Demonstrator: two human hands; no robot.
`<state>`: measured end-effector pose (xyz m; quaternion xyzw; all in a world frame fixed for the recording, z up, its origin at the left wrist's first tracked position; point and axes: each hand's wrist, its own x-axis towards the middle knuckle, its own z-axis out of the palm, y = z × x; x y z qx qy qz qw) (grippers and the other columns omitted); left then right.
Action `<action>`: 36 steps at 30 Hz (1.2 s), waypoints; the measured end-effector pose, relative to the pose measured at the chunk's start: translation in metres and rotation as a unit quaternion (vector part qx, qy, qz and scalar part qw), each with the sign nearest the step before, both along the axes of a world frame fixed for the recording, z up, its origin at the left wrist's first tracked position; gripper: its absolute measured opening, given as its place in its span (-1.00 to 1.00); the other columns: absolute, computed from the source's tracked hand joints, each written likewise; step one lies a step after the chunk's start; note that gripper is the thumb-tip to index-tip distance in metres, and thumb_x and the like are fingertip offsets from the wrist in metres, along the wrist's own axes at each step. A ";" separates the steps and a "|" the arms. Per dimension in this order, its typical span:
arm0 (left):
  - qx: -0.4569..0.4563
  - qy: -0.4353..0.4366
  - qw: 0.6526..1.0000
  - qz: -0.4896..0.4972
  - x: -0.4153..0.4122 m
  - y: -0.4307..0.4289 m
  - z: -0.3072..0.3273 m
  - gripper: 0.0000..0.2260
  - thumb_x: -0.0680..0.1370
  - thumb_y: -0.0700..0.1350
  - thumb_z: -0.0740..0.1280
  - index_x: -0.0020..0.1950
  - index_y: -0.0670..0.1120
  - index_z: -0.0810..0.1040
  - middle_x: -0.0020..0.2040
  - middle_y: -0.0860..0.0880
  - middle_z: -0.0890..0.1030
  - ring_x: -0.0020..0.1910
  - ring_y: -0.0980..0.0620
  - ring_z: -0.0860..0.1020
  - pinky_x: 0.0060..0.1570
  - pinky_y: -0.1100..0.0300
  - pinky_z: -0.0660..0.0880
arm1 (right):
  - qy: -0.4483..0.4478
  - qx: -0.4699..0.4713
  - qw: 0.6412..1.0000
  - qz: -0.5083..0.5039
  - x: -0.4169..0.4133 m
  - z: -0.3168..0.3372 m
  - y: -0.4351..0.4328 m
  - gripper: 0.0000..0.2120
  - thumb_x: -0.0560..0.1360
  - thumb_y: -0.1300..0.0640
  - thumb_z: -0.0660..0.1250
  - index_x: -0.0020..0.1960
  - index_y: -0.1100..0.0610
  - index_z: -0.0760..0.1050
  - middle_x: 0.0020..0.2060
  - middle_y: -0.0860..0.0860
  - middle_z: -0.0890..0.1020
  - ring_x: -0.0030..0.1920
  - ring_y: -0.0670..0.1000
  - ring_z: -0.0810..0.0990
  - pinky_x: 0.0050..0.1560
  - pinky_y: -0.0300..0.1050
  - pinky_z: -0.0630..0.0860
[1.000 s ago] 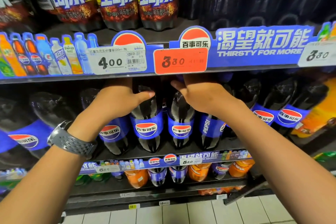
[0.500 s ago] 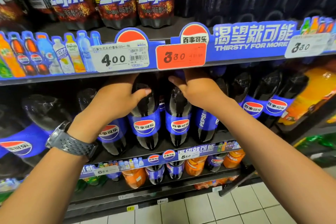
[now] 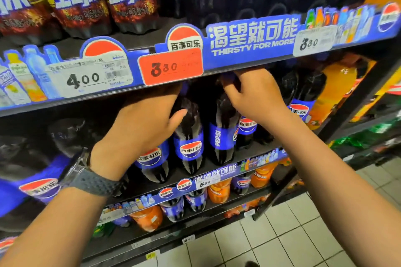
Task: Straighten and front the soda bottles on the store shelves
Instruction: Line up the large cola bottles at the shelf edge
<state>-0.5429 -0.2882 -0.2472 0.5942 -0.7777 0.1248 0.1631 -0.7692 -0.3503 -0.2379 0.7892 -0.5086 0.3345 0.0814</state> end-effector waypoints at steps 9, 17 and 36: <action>0.102 0.103 0.989 0.032 -0.032 -0.040 0.001 -0.33 0.44 0.18 0.39 0.49 0.12 0.22 0.50 0.02 0.26 0.44 -0.07 0.26 0.35 0.08 0.22 | 0.174 0.205 0.947 0.176 -0.039 0.012 -0.049 -0.26 0.45 -0.22 0.33 0.49 -0.06 0.07 0.49 0.00 0.23 0.42 0.13 0.25 0.23 -0.10 0.27; 0.088 0.142 0.980 0.104 -0.040 -0.034 -0.001 -0.55 0.38 0.18 0.46 0.21 0.17 0.43 0.16 0.19 0.49 0.12 0.14 0.48 0.02 0.24 0.35 | 0.110 0.428 0.884 0.151 -0.013 0.000 -0.062 -0.28 0.38 -0.47 0.16 0.32 0.01 0.45 0.32 0.03 0.49 0.25 0.06 0.44 0.09 -0.15 0.22; 0.132 0.068 0.984 0.100 -0.116 -0.065 0.014 -0.37 0.50 0.28 0.23 0.50 0.10 0.15 0.50 -0.01 0.24 0.44 -0.12 0.25 0.33 0.05 0.26 | 0.137 0.327 0.931 0.091 -0.117 0.019 -0.074 -0.47 0.55 -0.32 0.02 0.15 0.09 0.46 0.14 0.11 0.53 0.17 0.14 0.45 0.12 -0.08 0.37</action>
